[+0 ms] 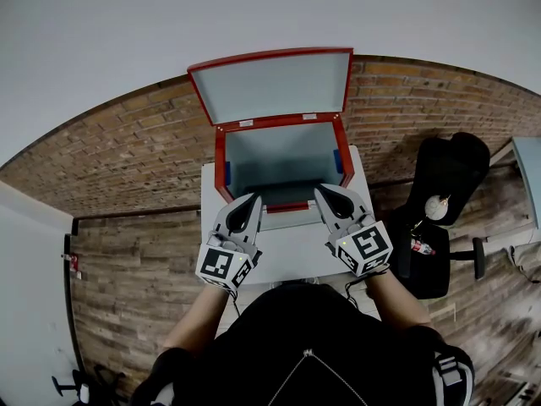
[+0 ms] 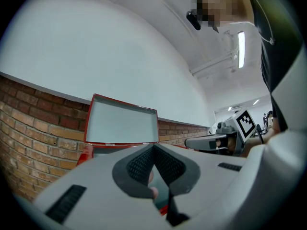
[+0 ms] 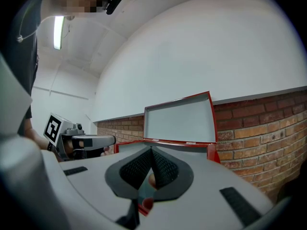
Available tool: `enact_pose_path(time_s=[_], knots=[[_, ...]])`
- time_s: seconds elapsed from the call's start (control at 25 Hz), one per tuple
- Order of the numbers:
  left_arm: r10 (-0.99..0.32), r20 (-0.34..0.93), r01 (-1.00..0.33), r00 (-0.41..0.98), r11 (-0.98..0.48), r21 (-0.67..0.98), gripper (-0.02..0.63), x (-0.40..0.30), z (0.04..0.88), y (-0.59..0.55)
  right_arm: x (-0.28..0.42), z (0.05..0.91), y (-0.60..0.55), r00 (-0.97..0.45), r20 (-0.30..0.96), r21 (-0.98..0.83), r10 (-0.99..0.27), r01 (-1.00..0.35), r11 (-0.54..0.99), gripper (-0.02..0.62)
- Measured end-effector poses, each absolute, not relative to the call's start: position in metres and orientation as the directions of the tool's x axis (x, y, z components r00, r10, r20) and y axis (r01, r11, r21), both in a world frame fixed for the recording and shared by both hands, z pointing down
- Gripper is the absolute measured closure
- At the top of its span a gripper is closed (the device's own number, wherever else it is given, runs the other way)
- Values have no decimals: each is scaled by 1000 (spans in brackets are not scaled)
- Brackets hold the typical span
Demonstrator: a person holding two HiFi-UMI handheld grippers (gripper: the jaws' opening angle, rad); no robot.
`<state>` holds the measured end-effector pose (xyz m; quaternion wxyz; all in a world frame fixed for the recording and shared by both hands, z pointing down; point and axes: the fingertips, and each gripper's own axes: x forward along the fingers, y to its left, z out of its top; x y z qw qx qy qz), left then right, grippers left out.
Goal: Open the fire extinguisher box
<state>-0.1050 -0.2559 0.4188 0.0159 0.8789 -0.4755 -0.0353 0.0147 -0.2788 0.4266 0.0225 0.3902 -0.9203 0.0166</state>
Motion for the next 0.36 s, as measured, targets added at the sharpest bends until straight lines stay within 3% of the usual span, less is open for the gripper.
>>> enact_pose_path(time_s=[0.36], knots=[[-826,-55,-823,561,-563,74,558,-105,420,-257,12,430,-283,-693,61,-19,-718,-720,694,577]])
